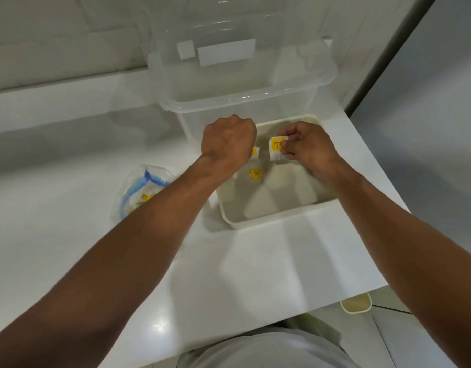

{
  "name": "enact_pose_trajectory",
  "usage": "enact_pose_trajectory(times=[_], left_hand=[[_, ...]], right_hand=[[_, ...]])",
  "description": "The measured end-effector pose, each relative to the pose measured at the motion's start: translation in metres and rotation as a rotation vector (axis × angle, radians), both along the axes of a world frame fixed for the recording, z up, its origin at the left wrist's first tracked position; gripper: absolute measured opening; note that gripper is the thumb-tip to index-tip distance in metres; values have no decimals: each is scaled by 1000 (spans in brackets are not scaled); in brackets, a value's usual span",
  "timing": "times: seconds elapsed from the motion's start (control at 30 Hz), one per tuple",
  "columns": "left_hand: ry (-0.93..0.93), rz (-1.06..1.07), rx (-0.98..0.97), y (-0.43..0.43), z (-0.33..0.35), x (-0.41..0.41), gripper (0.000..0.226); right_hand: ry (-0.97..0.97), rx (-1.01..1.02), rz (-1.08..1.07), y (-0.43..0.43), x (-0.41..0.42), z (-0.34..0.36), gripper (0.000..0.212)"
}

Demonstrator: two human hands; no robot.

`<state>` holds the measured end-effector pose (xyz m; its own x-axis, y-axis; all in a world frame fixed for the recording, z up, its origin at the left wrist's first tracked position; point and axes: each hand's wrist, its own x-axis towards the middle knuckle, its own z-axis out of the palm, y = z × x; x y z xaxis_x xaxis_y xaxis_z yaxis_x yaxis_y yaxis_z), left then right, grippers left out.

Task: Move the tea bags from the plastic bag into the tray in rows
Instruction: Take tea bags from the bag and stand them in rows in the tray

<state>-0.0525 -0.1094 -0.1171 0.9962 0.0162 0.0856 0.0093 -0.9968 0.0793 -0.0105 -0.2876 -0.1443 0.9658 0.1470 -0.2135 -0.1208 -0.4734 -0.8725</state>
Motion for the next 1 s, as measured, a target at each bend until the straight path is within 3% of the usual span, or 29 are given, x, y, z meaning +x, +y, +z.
enact_pose_trajectory(times=[0.37, 0.57, 0.67, 0.87, 1.0], left_hand=[[56, -39, 137, -20, -19, 18, 22], [72, -91, 273, -29, -20, 23, 11], [67, -87, 307, -31, -26, 23, 12], [20, -66, 259, -30, -29, 20, 5], [-8, -66, 304, -30, -30, 12, 31]], right_hand=[[49, -152, 139, -2, 24, -22, 18], [-30, -269, 97, 8, 28, -22, 24], [-99, -389, 106, 11, 26, -23, 18], [-248, -514, 111, 8, 22, -22, 12], [-297, -481, 64, -2, 18, -17, 11]])
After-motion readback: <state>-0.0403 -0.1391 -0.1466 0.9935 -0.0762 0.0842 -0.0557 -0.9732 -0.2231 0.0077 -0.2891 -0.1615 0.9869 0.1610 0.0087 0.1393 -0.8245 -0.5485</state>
